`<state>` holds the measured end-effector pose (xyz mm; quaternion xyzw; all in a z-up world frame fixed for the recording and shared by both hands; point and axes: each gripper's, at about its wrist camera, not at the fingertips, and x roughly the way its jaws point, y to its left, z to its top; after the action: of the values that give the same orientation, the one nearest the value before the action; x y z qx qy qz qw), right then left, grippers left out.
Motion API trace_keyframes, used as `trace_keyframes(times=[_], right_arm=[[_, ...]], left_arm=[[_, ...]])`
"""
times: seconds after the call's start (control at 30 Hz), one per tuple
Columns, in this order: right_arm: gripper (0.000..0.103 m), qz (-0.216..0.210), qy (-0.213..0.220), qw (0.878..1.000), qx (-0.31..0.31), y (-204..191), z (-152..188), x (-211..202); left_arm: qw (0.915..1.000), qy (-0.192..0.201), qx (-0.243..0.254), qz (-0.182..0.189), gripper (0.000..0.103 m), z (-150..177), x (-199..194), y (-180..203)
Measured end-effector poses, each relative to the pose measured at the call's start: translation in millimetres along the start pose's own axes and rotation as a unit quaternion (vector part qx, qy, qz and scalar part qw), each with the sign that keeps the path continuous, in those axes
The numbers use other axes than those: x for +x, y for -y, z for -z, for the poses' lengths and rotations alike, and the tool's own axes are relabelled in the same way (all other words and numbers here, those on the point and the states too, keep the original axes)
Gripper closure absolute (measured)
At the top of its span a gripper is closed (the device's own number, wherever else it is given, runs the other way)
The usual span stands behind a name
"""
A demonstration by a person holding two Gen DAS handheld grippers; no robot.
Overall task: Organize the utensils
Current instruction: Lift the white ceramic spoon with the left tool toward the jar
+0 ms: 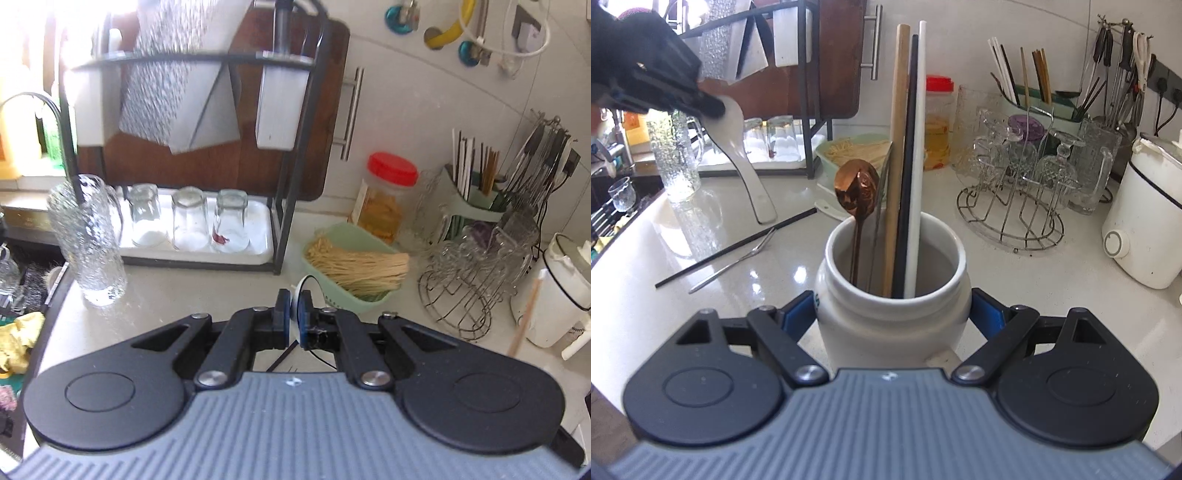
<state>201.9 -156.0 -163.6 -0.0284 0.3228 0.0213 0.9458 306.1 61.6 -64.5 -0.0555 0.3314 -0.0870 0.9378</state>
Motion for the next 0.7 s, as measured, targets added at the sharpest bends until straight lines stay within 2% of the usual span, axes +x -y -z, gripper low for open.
trace_keyframes(times=[0.3, 0.43, 0.57, 0.7], right_arm=[[0.013, -0.017, 0.009, 1.000, -0.017, -6, 1, 2], [0.013, -0.016, 0.015, 1.000, -0.018, -10, 2, 2], [0.013, -0.015, 0.021, 1.000, -0.017, -10, 3, 2], [0.013, -0.003, 0.022, 1.000, -0.005, -14, 3, 2]], left_arm=[[0.9988, 0.046, 0.019, 0.002, 0.098, -8, -62, 27], [0.9967, 0.073, 0.027, 0.022, 0.098, -14, -84, 42], [0.9918, 0.099, 0.064, 0.049, 0.098, -14, -93, 63], [0.9878, 0.082, 0.100, 0.088, 0.098, -11, -90, 82]])
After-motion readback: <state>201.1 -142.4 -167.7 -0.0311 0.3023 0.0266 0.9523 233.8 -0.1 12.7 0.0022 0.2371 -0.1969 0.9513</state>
